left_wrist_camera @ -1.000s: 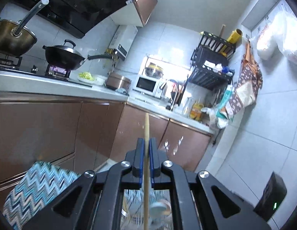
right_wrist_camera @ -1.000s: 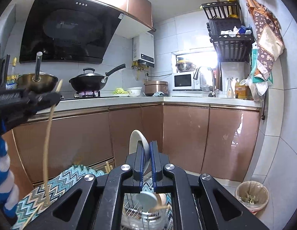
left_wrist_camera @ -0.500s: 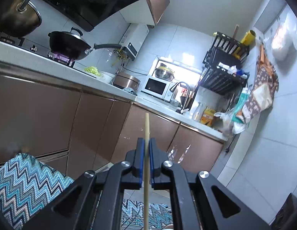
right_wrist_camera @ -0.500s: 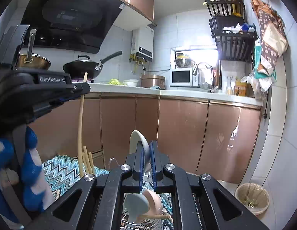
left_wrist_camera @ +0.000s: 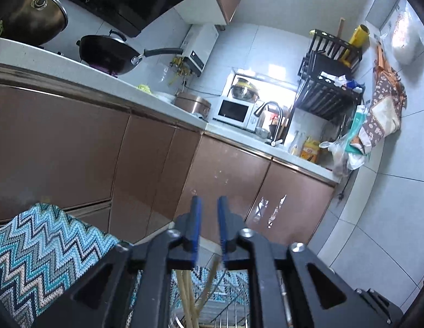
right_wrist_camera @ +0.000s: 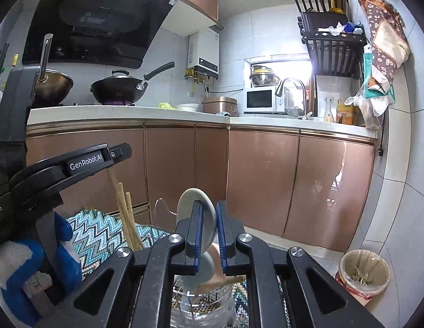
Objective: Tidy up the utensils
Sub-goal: 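Lower both items into the wire holder and open both grippers, then withdraw both grippers from the holder back over the mat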
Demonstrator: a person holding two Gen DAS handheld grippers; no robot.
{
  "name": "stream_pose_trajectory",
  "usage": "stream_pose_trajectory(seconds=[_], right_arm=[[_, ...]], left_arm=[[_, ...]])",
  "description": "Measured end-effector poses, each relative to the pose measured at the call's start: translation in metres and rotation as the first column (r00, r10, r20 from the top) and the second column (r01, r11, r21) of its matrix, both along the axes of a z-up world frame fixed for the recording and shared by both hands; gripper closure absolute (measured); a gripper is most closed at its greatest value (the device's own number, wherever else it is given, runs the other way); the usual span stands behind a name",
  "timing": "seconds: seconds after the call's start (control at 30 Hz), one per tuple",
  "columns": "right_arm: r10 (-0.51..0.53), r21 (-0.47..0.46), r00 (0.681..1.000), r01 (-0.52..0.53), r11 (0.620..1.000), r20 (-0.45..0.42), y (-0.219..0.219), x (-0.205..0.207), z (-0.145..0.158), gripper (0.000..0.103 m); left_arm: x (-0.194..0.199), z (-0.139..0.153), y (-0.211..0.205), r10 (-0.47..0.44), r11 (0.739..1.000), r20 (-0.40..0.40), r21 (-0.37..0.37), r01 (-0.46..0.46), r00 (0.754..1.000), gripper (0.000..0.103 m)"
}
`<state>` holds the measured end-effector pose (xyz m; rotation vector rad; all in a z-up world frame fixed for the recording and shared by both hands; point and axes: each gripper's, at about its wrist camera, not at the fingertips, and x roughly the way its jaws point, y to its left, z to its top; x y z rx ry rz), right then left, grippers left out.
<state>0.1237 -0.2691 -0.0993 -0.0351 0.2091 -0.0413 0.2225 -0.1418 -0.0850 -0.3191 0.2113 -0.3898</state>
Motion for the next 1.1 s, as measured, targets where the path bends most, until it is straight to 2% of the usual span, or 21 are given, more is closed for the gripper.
stream_pose_trajectory(seconds=[0.13,0.2,0.3,0.37,0.6,0.77,1.1], right_arm=[[-0.001,0.022,1.0,0.002,1.0,-0.013,-0.002,-0.006,0.002,0.082],[-0.004,0.031,1.0,0.004,1.0,-0.017,-0.002,-0.01,0.002,0.08],[-0.013,0.042,1.0,0.014,0.999,-0.016,-0.001,-0.018,0.007,0.077],[-0.02,0.052,1.0,0.021,0.998,-0.013,-0.001,-0.024,0.011,0.076],[-0.053,0.087,0.999,0.053,0.995,-0.006,-0.004,-0.051,0.032,0.064],[-0.067,0.101,0.998,0.067,0.993,-0.003,0.001,-0.075,0.046,0.053],[-0.042,0.119,0.998,0.048,0.992,-0.05,0.024,-0.112,0.052,0.047]], left_arm=[[-0.009,0.003,0.007,0.006,1.0,-0.009,0.013,-0.006,1.0,0.073],[-0.017,0.007,0.013,0.02,1.0,-0.008,0.013,-0.02,1.0,0.062],[-0.027,0.014,0.02,0.043,0.999,-0.013,0.025,-0.043,0.999,0.052],[-0.036,0.019,0.023,0.061,0.997,-0.021,0.051,-0.06,0.998,0.049],[-0.065,0.031,0.04,0.12,0.987,-0.058,0.117,-0.113,0.991,0.034],[-0.091,0.04,0.055,0.161,0.976,-0.071,0.159,-0.149,0.984,0.033],[-0.141,0.052,0.092,0.243,0.948,-0.062,0.225,-0.223,0.968,0.029]])
